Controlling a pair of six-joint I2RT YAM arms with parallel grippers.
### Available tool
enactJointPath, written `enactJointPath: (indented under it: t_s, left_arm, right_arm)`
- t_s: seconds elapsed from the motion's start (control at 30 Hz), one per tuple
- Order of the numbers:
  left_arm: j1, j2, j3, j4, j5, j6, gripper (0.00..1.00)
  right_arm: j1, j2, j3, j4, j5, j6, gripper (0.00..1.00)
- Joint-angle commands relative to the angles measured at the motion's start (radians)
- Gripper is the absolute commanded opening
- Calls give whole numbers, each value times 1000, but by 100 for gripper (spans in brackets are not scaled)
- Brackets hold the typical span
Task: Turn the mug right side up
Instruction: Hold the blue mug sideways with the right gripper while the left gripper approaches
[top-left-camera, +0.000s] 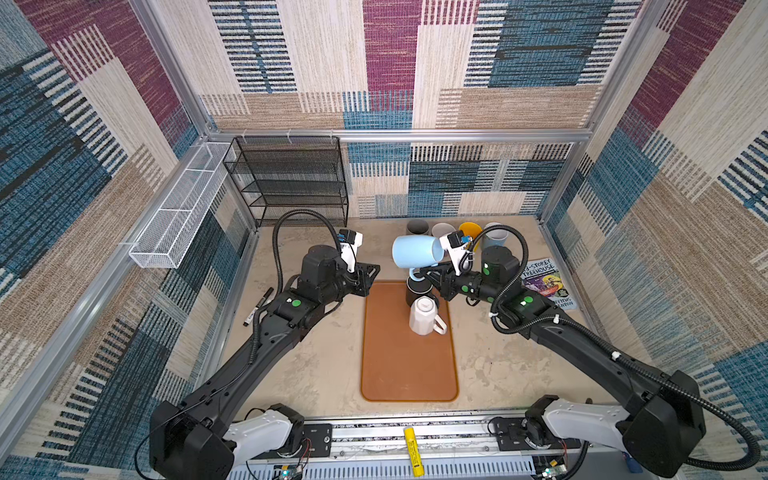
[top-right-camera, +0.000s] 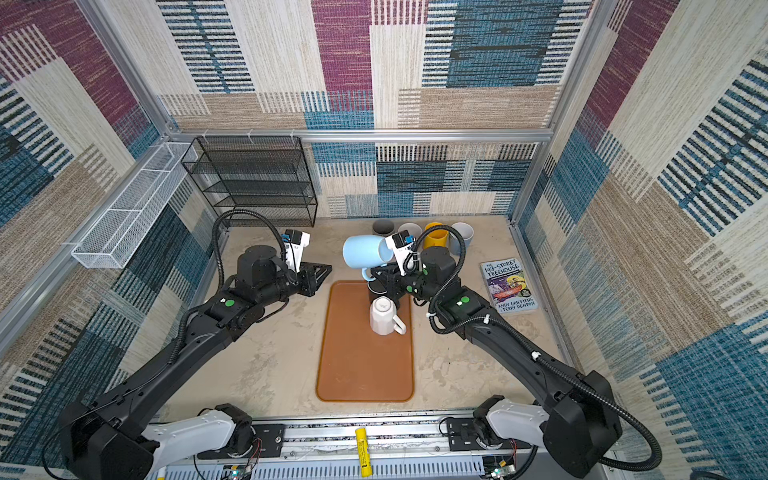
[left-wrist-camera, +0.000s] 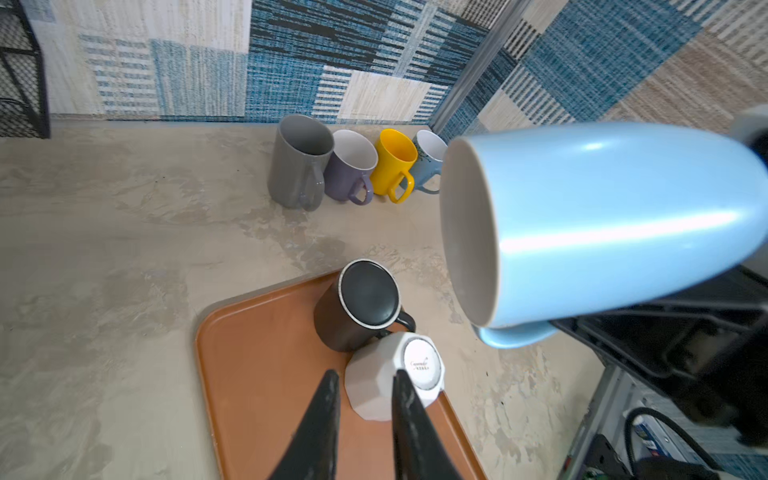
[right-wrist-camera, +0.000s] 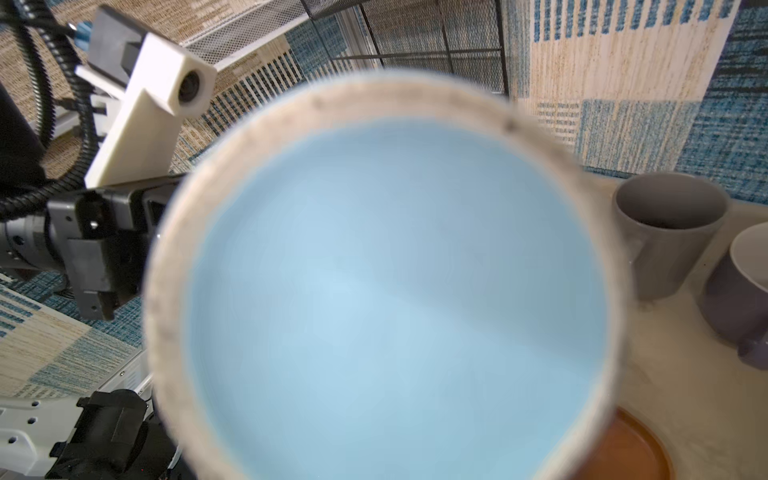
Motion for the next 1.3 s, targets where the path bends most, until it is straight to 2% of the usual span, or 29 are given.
enactJointPath:
  t_s: [0.0, 0.17, 0.33, 0.87, 1.27]
  left_arm:
    - [2, -6, 4, 66, 56, -41, 26]
    - [5, 11, 34, 75, 126, -69, 34]
    - [5, 15, 37, 114, 175, -85, 33]
    - [5, -27, -96, 465, 420, -151, 32]
    - [5, -36, -136, 625, 489, -211, 31]
  right_arm:
    - [-24, 16, 33, 158, -119, 18, 1]
    - [-41, 52, 74, 200, -201, 35, 1]
    - [-42, 72, 97, 238, -260, 54, 1]
    - [-47, 80, 92, 388, -443, 128, 1]
    - [-45, 80, 65, 488, -565, 181, 1]
